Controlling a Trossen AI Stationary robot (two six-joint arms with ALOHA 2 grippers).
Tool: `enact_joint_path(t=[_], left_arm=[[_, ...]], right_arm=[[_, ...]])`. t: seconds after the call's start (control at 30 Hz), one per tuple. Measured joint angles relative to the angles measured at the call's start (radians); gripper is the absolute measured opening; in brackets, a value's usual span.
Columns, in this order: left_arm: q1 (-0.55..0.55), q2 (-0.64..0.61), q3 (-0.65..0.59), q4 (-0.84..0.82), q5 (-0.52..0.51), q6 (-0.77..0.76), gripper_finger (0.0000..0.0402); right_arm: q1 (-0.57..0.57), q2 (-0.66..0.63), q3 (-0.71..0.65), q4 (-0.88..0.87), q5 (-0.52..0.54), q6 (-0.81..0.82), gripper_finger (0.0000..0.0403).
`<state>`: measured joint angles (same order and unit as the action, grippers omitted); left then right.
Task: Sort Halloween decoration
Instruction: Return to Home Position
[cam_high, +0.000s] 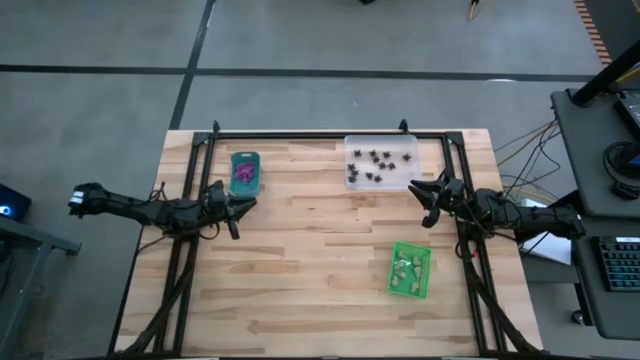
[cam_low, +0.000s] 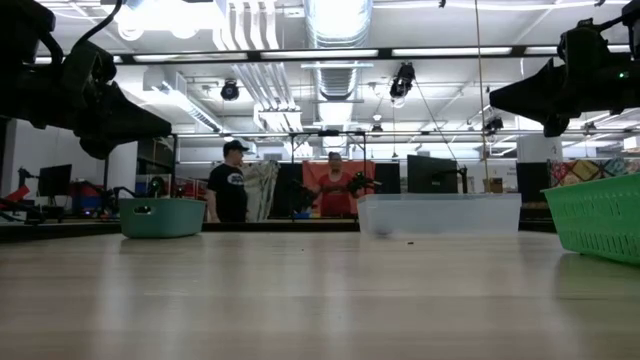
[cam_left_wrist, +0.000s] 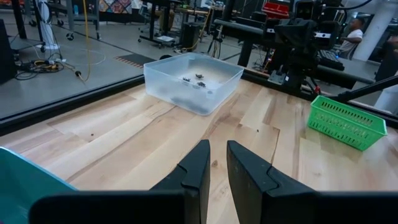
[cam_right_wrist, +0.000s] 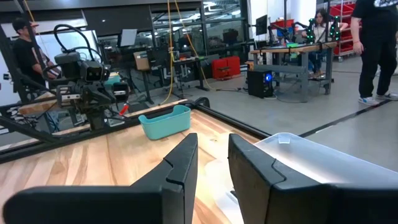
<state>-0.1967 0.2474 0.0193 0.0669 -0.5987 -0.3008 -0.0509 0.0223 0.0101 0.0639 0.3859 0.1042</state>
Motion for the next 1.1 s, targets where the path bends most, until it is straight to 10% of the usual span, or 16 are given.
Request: enact_joint_path(t=[1.1], left_arm=[[0.0, 0.0, 0.0, 0.0, 0.0, 0.0, 0.0037]], right_arm=[[0.0, 0.0, 0.0, 0.001, 0.0, 0.0, 0.0068]])
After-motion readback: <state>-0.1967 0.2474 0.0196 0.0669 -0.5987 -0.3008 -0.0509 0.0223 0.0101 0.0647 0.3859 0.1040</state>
